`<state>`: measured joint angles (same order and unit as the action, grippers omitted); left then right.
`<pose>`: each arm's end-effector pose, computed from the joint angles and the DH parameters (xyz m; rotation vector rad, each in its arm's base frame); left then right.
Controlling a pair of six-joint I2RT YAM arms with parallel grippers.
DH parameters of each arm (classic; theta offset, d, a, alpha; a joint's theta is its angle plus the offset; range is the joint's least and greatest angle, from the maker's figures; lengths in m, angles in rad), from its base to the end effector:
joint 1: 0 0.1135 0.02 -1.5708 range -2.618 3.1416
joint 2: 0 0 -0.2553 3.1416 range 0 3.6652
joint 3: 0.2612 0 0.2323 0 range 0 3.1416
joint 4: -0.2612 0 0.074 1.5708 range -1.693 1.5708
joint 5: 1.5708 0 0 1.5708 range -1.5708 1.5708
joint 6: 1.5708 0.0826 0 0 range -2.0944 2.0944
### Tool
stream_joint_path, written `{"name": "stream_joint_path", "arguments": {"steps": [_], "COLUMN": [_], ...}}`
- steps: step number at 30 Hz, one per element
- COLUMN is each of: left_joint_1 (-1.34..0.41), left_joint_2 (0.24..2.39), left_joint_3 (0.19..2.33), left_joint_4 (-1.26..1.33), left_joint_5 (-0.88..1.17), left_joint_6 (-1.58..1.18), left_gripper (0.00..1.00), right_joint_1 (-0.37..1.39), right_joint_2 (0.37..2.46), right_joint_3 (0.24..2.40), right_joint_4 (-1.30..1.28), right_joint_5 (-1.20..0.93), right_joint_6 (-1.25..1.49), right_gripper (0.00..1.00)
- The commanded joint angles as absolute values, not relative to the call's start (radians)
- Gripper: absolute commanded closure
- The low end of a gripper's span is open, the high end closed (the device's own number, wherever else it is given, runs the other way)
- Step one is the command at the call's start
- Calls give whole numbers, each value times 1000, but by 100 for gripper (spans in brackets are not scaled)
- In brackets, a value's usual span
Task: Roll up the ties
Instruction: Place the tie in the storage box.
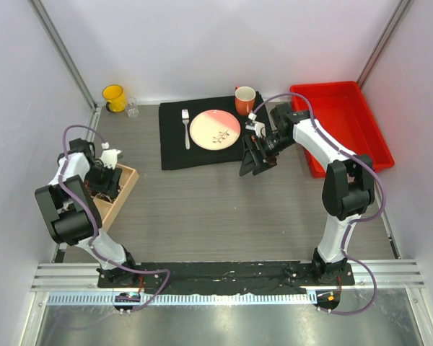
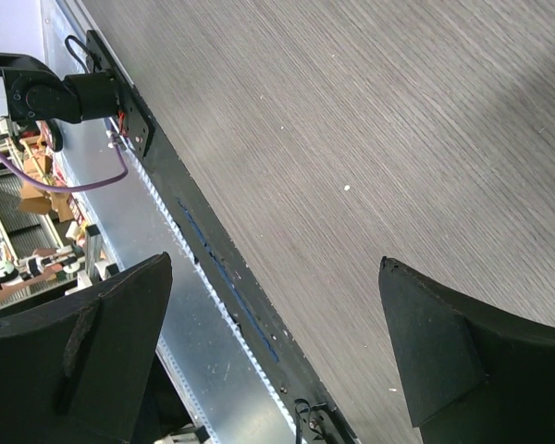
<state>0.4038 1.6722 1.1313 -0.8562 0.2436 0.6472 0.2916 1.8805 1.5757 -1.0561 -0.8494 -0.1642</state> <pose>0.2798 0.0979 0.1515 0.3781 2.8398 -0.1782 0.3238 0.1619 0.2208 -0.7429 2.6279 1.2494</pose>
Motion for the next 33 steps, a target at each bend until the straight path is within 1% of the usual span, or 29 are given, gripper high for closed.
{"name": "stream_joint_path", "arguments": {"steps": [1, 4, 5, 7, 8, 10, 11, 13, 14, 16, 17, 22, 23, 25, 33], "left_joint_1": [387, 390, 388, 388, 390, 390, 388, 390, 388, 390, 388, 388, 390, 390, 388], "left_joint_2": [1727, 1752, 1756, 1759, 1758, 1744, 1724, 1704, 1695, 1687, 1684, 1643, 1638, 1625, 1606], "left_joint_3": [1054, 1031, 1034, 1040, 1057, 1071, 1080, 1086, 1095, 1109, 1120, 1137, 1141, 1144, 1144], "left_joint_4": [-752, -724, -726, -739, -755, -787, -796, -810, -818, -843, -848, -861, -862, -864, -861], "left_joint_5": [156, 166, 187, 201, 225, 279, 296, 333, 342, 366, 373, 393, 393, 391, 380], "left_joint_6": [658, 647, 649, 643, 647, 650, 656, 658, 661, 661, 660, 649, 649, 649, 641], "left_gripper": [100, 99, 94, 87, 79, 73, 65, 57, 50, 44, 38, 34, 30, 28, 26], "right_joint_1": [287, 285, 284, 284, 282, 281, 279, 278, 276, 273, 275, 270, 270, 267, 264], "right_joint_2": [1867, 1867, 1867, 1865, 1865, 1862, 1862, 1859, 1859, 1856, 1855, 1855, 1855, 1856, 1861], "right_joint_3": [1591, 1591, 1591, 1589, 1588, 1586, 1585, 1583, 1580, 1577, 1572, 1566, 1565, 1563, 1568], "right_joint_4": [-1063, -1068, -1072, -1074, -1075, -1078, -1078, -1078, -1077, -1075, -1075, -1077, -1078, -1080, -1097], "right_joint_5": [-845, -845, -844, -845, -844, -842, -842, -844, -844, -845, -844, -848, -851, -854, -865], "right_joint_6": [-189, -195, -196, -198, -201, -202, -202, -204, -204, -204, -204, -207, -209, -209, -222], "right_gripper": [0, 0, 0, 0, 0, 0, 0, 0, 0, 0, 0, 1, 0, 1, 0]}}
